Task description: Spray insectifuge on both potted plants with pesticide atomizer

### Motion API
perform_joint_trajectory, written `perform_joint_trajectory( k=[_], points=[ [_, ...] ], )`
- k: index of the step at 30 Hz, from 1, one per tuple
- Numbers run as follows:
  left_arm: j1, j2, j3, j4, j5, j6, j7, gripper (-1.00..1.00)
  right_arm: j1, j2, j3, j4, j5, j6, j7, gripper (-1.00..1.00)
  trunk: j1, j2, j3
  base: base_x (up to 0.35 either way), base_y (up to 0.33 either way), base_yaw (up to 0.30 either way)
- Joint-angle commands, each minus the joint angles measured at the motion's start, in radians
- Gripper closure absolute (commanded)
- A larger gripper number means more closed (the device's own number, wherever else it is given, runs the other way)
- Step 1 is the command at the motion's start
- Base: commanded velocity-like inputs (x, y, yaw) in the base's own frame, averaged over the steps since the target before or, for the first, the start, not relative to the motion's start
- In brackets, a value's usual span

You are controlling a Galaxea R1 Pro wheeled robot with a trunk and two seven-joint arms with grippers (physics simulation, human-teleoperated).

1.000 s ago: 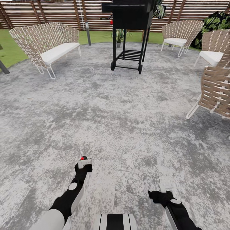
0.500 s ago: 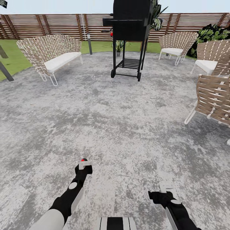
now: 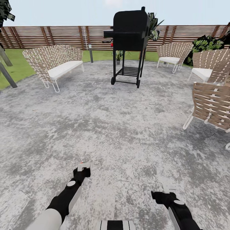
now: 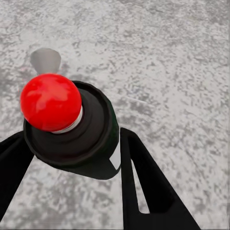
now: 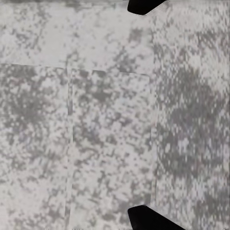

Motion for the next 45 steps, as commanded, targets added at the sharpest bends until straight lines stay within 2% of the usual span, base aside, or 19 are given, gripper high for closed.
perform_joint_trajectory(
  k=[1, 2, 5, 11, 21, 25, 30, 35, 45],
  points=[
    [0.0, 0.001, -0.007, -0.018, 0.009, 0.012, 0.01, 1.0, 0.0, 0.0, 0.0, -0.001, 0.001, 0.005, -0.001, -1.0, -0.001, 0.0, 0.003, 0.0, 0.0, 0.0],
    [0.0, 0.002, -0.006, -0.059, 0.01, 0.03, 0.009, 1.0, 0.0, 0.0, 0.0, -0.001, 0.001, 0.005, -0.001, -1.0, -0.001, 0.0, 0.007, 0.0, 0.0, 0.0],
    [0.0, 0.002, 0.007, -0.074, 0.01, 0.035, 0.007, 1.0, 0.0, 0.0, 0.0, -0.001, 0.002, 0.005, -0.001, -1.0, -0.002, 0.001, 0.019, 0.0, 0.0, 0.0],
    [0.001, 0.003, 0.023, -0.079, 0.008, 0.036, 0.004, 1.0, 0.0, 0.001, 0.0, -0.001, 0.002, 0.005, -0.001, -1.0, -0.005, 0.002, 0.042, 0.0, 0.0, 0.0],
    [0.001, 0.012, 0.024, -0.082, 0.006, 0.037, 0.004, 1.0, 0.0, 0.001, 0.0, -0.001, 0.002, 0.005, -0.001, -1.0, -0.01, 0.005, 0.081, 0.0, 0.0, 0.0],
    [0.001, 0.037, 0.024, -0.084, 0.006, 0.036, 0.004, 1.0, 0.0, 0.0, -0.001, -0.001, 0.001, 0.005, 0.0, -1.0, -0.01, 0.005, 0.081, 0.0, 0.0, 0.0],
    [0.001, 0.047, 0.024, -0.083, 0.005, 0.036, 0.005, 1.0, 0.0, 0.0, -0.001, -0.001, 0.001, 0.005, -0.001, -1.0, -0.01, 0.005, 0.081, 0.0, 0.0, 0.0],
    [0.001, 0.059, 0.024, -0.083, 0.005, 0.037, 0.004, 1.0, 0.0, 0.0, -0.001, -0.001, 0.001, 0.005, -0.001, -1.0, -0.007, 0.004, 0.061, 0.0, 0.0, 0.0],
    [0.001, 0.06, 0.023, -0.084, 0.006, 0.036, 0.004, 1.0, 0.0, 0.001, 0.0, -0.001, 0.001, 0.005, -0.001, -1.0, -0.003, 0.001, 0.023, 0.0, 0.0, 0.0]
  ],
)
